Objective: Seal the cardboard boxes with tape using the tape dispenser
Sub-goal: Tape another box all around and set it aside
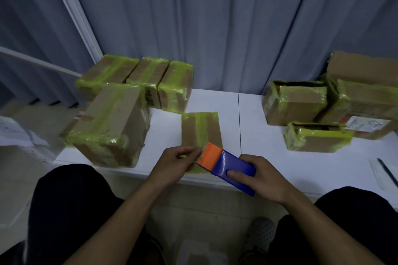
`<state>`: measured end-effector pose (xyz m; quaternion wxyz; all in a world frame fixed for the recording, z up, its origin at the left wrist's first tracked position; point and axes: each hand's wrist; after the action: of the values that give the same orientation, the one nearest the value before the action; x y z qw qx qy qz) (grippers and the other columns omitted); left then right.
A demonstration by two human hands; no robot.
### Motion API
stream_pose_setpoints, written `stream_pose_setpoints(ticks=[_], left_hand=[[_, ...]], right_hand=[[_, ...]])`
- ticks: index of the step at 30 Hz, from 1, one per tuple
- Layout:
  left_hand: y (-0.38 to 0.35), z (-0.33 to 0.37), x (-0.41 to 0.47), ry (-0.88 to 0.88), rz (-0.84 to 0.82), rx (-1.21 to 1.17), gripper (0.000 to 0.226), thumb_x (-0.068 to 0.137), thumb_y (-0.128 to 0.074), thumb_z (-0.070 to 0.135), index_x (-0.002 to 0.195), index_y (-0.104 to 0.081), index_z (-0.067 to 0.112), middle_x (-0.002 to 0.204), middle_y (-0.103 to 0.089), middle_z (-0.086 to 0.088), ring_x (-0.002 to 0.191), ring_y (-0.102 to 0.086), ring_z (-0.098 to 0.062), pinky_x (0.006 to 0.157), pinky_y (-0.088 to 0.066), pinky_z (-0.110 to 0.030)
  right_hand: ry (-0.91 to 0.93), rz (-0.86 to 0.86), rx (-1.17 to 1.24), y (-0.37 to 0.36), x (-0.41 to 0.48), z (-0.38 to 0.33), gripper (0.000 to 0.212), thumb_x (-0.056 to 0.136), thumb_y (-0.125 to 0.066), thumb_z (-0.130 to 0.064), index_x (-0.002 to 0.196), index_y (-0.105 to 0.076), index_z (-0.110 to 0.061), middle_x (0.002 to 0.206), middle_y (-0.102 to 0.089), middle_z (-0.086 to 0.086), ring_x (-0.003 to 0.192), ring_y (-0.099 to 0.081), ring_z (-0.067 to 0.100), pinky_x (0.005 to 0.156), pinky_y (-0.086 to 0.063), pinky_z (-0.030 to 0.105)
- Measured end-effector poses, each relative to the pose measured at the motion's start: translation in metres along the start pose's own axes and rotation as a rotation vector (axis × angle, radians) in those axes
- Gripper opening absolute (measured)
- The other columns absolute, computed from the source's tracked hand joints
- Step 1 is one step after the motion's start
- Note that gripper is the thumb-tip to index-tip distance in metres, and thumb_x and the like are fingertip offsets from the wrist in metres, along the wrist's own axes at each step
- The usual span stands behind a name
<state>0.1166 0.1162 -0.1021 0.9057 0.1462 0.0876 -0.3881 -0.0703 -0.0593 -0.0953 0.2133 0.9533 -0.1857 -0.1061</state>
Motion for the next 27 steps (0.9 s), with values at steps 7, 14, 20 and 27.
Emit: stream_pose_setpoints(ticks=[7, 14, 20, 27], left_hand=[[-0.0002, -0.0018, 0.0005, 0.040, 0.005, -0.078, 0.012, 0.091, -0.071, 0.031, 0.098, -0.077, 0.024, 0.096, -0.075, 0.004, 0.097, -0.071, -0.019, 0.090, -0.059, -0.041], [0.0022, -0.0003, -0.0016, 0.031, 0.026, -0.093, 0.008, 0.086, -0.077, 0.021, 0.093, -0.079, 0.021, 0.091, -0.076, -0.002, 0.093, -0.072, -0.023, 0.090, -0.058, -0.045], [0.0066, -0.0036, 0.0028, 0.008, 0.082, -0.060, 0.010, 0.084, -0.078, 0.015, 0.090, -0.079, 0.022, 0.088, -0.077, 0.003, 0.090, -0.072, -0.014, 0.094, -0.056, -0.040], [0.0089, -0.0042, 0.0035, 0.058, 0.124, -0.137, 0.007, 0.084, -0.077, 0.012, 0.090, -0.079, 0.015, 0.085, -0.077, -0.001, 0.087, -0.073, -0.018, 0.078, -0.060, -0.034]], right_hand=[[0.000, -0.006, -0.019, 0.0003, -0.0010, 0.0033, 0.031, 0.084, -0.074, -0.049, 0.094, -0.068, -0.020, 0.084, -0.071, -0.001, 0.072, -0.069, 0.016, 0.064, -0.053, 0.023], [-0.018, -0.023, -0.042, -0.0016, -0.0015, 0.0013, 0.037, 0.081, -0.070, -0.056, 0.090, -0.068, -0.020, 0.081, -0.070, -0.006, 0.068, -0.068, 0.012, 0.062, -0.050, 0.018], [-0.020, -0.022, -0.102, -0.0065, 0.0014, -0.0022, 0.034, 0.083, -0.073, -0.056, 0.085, -0.068, -0.022, 0.076, -0.069, -0.008, 0.065, -0.066, 0.010, 0.059, -0.048, 0.017], [-0.035, -0.011, -0.137, -0.0059, 0.0004, -0.0001, 0.038, 0.083, -0.072, -0.060, 0.083, -0.069, -0.022, 0.075, -0.069, -0.004, 0.063, -0.065, 0.011, 0.058, -0.047, 0.018]])
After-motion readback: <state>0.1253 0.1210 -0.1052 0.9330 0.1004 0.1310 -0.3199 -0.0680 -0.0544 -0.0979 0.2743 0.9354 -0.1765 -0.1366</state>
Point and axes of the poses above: each hand's wrist, its own x-axis towards the middle knuckle, its own y-axis out of the back of the hand, z = x × y
